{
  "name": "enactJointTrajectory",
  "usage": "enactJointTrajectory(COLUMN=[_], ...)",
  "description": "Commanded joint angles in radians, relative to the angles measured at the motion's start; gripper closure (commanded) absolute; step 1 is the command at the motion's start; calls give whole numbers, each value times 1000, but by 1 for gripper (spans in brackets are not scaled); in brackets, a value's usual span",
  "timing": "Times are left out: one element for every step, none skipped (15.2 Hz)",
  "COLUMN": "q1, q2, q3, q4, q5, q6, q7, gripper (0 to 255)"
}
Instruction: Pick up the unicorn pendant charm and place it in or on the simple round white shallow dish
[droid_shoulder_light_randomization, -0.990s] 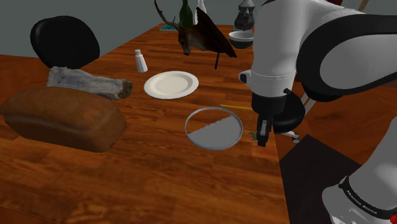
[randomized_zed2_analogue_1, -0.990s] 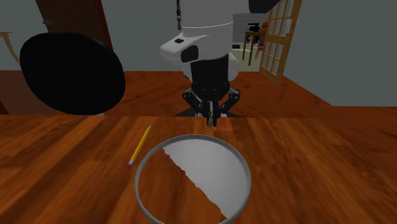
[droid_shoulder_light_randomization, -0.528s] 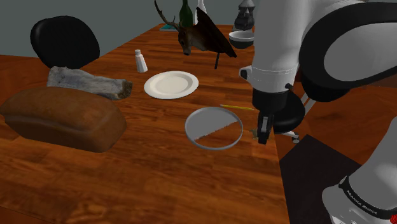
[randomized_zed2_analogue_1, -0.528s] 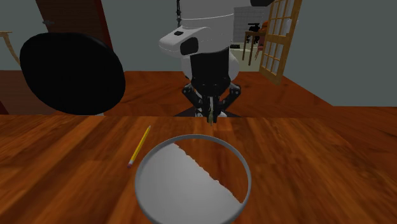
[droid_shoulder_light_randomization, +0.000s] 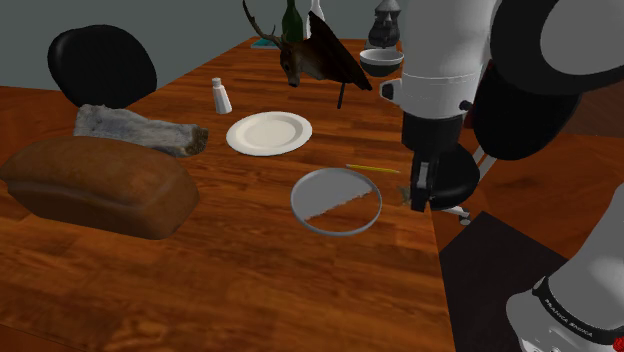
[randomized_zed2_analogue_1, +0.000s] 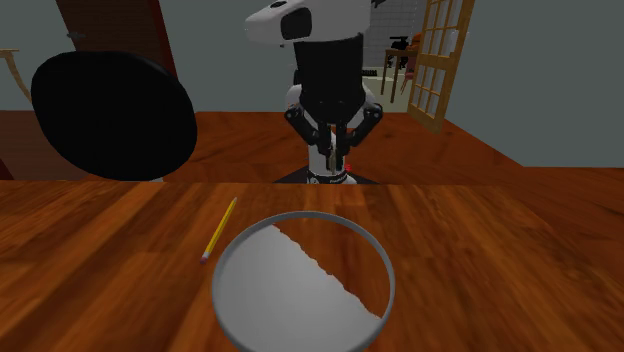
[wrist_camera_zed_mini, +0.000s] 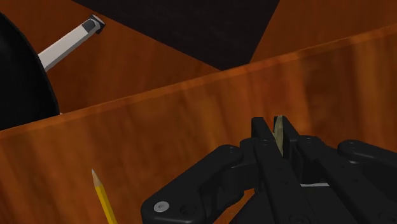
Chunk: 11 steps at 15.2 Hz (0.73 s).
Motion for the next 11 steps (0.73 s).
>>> enactJointTrajectory(q1=[-1,-1,-2,-2,-3,-3,-4,-4,-10,-16,-22], q2=[-6,-7,-7,-8,-8,-8,-8,-7,35,77,118], q3=[-4,-6,-8,-10,-11,-13,-14,-16,-11,-6,-1], q4=[25,38,51,64,77,90,104,117,147,178,210], q5=[-3,-4,-5,-7,-8,-9,-11,-12,-18,-25,-32], q6=[-31,-45,-58,-72,-85,-98,-112,-124,-112,-101,-92], q7=[2,2,3,4,5,6,8,9,11,14,18], gripper=[255,255,255,255,255,255,255,255,255,255,255])
